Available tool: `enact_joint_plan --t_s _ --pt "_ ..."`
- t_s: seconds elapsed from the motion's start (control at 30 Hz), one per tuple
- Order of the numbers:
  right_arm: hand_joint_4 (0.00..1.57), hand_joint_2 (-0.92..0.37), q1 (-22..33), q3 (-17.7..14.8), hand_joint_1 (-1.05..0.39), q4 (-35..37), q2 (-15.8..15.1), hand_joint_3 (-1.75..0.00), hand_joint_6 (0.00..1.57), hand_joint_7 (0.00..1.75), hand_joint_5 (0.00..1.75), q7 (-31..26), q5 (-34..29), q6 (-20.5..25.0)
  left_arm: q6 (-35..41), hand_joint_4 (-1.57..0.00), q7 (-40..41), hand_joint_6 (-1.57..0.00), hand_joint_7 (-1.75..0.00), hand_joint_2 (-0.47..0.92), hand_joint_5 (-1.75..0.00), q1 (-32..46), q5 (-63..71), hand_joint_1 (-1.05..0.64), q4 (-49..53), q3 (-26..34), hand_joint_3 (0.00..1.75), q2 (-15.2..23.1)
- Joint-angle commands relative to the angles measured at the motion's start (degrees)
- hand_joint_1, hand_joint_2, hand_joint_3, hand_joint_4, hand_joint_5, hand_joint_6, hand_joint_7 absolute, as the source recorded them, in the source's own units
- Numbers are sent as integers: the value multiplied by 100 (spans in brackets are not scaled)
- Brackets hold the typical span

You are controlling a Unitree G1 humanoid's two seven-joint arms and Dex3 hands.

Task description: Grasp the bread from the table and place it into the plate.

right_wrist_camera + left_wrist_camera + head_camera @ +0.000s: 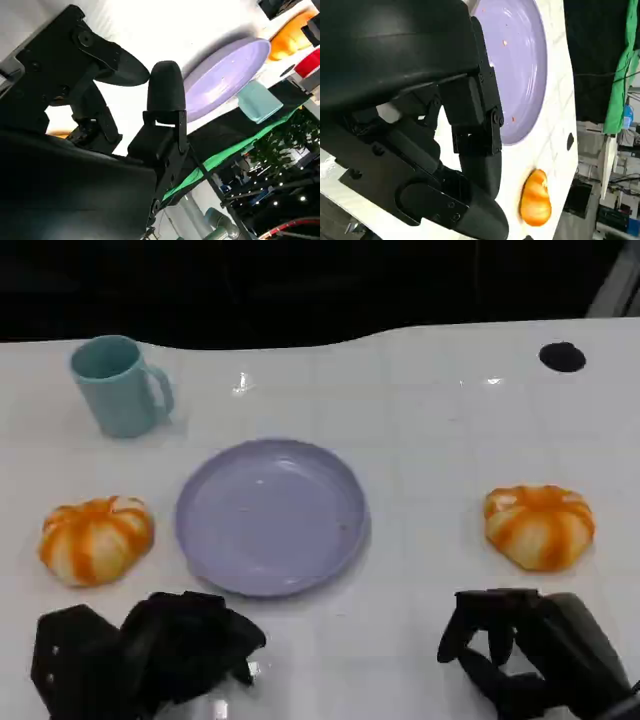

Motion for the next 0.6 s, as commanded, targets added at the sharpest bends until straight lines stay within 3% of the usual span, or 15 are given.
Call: enact_joint_plan --t_s 0.03,0.6 --pt "85 -32 -47 -45 -21 75 -65 -130 89 117 167 -91 -36 -29 30 -90 7 -152 -41 65 -151 32 -7 -105 25 43 20 59" --pt "86 -33 -65 -27 -20 135 -60 -129 90 116 167 -159 -62 -87 13 -90 25 -152 -40 66 -150 34 4 -105 36 60 21 55"
